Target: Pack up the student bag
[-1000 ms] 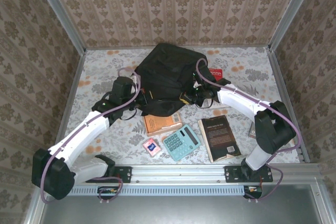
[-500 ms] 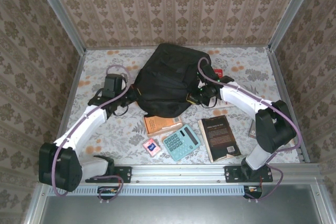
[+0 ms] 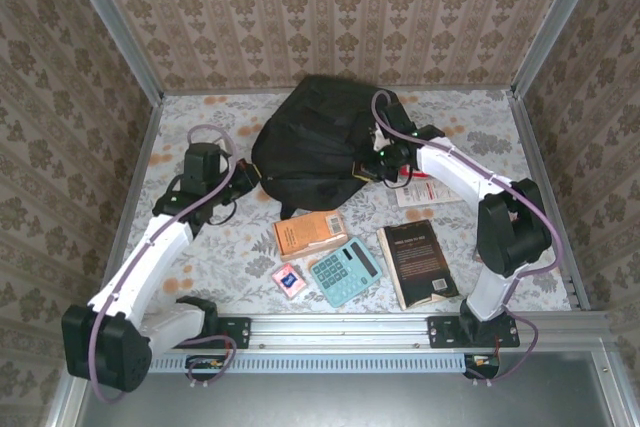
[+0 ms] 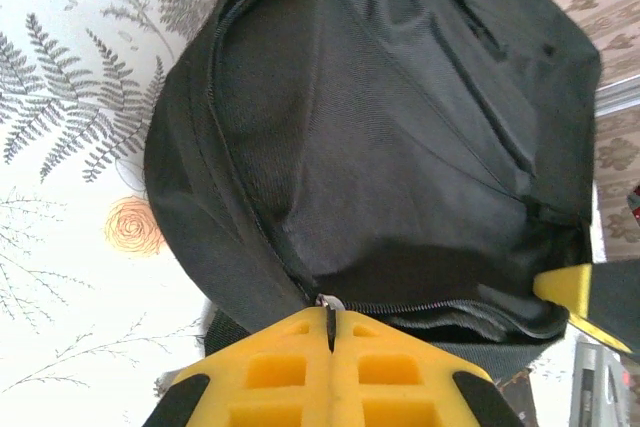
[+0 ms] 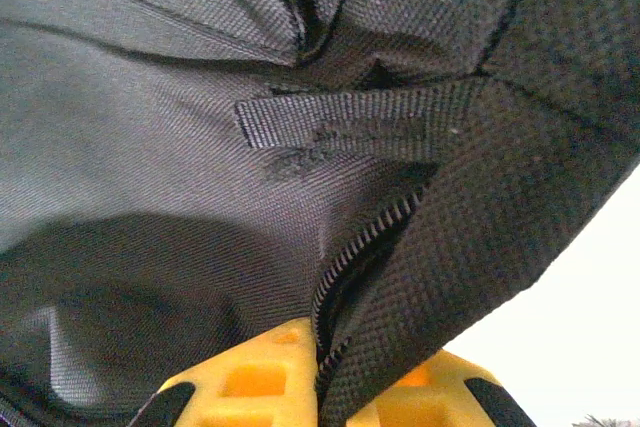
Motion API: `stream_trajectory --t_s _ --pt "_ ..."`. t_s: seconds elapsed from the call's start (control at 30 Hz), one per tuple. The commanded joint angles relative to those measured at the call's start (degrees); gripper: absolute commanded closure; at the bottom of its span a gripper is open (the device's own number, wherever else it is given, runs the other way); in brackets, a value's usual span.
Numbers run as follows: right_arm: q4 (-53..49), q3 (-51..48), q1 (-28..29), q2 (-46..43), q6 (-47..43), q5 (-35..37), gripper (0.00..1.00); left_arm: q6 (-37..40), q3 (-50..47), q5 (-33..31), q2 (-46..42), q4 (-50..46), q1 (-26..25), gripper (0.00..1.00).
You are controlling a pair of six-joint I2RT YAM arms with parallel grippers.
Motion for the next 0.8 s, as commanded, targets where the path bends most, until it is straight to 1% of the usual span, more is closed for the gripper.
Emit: stream_trajectory --t_s 0.0,0.23,0.33,0.43,0.47,0.53,0.6,0.67,0.7,0.77 --pt "-0.27 4.70 0.13 -0.22 -6.35 -0.74 0.90 0.17 0.39 -0.25 -3.60 -3.49 -0.26 1.00" --pt "-6.20 12.80 4.08 3.00 -14.78 0.17 0.90 -0.60 -0.15 0.02 -7.51 -5.88 -1.73 1.00" --pt "-7.59 13.83 3.25 5.24 -14.93 2.15 0.90 -1.25 -0.09 -0.06 -9.24 -6.46 -2.66 1.00" --pt "-8.27 14.37 1.07 6.58 -13.63 4.96 0.88 -1.36 0.54 -0.28 -10.19 -6.97 -3.76 1.00" --pt "-8.85 14.95 0.50 7.13 -13.17 5.51 0.85 -1.52 0.63 -0.49 -10.28 -6.90 -4.26 1.00" --pt "-10.02 16.75 -0.01 8.37 -12.50 6.64 0.73 -1.84 0.08 -0.86 -10.01 -5.03 -5.44 1.00" --pt "-11.37 18.12 0.13 9.16 -11.29 8.19 0.53 -2.23 -0.41 -1.26 -8.80 -3.12 -6.69 1.00" --pt "-12.37 18.24 0.20 8.33 -8.94 11.19 0.41 -2.58 -0.48 -1.35 -7.04 -1.36 -7.73 1.00" --pt "-12.95 17.90 0.41 7.20 -7.64 13.72 0.38 -2.74 -0.34 -1.30 -6.16 -0.48 -7.74 1.00" --pt "-13.97 17.02 0.83 4.40 -4.18 17.33 0.35 -2.62 0.30 -1.39 -4.63 0.63 -10.02 1.00"
